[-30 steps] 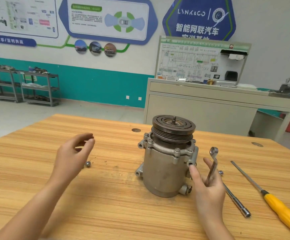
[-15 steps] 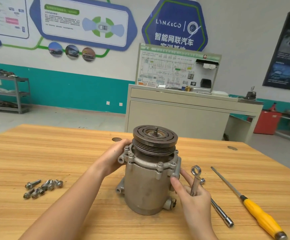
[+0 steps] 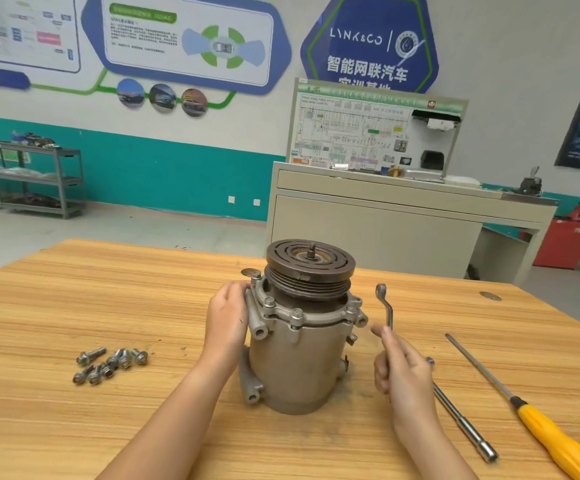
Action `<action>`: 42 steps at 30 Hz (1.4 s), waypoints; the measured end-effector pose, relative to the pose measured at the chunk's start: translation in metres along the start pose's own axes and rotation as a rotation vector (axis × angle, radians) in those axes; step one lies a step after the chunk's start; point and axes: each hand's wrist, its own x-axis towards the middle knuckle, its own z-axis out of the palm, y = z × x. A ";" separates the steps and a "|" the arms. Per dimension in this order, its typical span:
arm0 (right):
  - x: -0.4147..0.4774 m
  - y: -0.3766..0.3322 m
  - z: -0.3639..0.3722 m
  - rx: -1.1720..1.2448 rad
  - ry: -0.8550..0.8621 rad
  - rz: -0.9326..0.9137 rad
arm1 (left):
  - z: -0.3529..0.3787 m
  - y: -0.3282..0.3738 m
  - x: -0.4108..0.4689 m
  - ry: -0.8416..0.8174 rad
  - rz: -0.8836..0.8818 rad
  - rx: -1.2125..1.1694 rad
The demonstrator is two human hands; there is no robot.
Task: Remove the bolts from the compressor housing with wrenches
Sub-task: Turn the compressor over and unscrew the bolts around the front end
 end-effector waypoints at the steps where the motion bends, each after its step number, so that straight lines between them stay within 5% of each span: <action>1: -0.002 0.003 -0.001 -0.041 0.001 -0.030 | -0.001 -0.001 -0.001 0.027 0.021 -0.005; 9: -0.023 -0.017 -0.021 -0.341 0.006 -0.359 | -0.002 -0.010 -0.001 0.043 0.109 -0.019; 14: -0.039 -0.054 -0.032 -0.857 -0.082 -0.590 | -0.003 -0.012 -0.002 0.042 0.137 -0.040; 24: -0.051 -0.109 -0.005 -1.855 -0.160 -0.616 | -0.004 -0.011 -0.002 0.023 0.126 -0.040; 32: -0.040 -0.124 -0.004 -1.994 -0.317 -0.727 | -0.005 -0.013 -0.006 0.000 0.148 -0.039; 42: 0.026 -0.125 -0.032 -1.954 -0.462 -0.908 | -0.007 -0.024 -0.028 -0.063 0.465 -0.024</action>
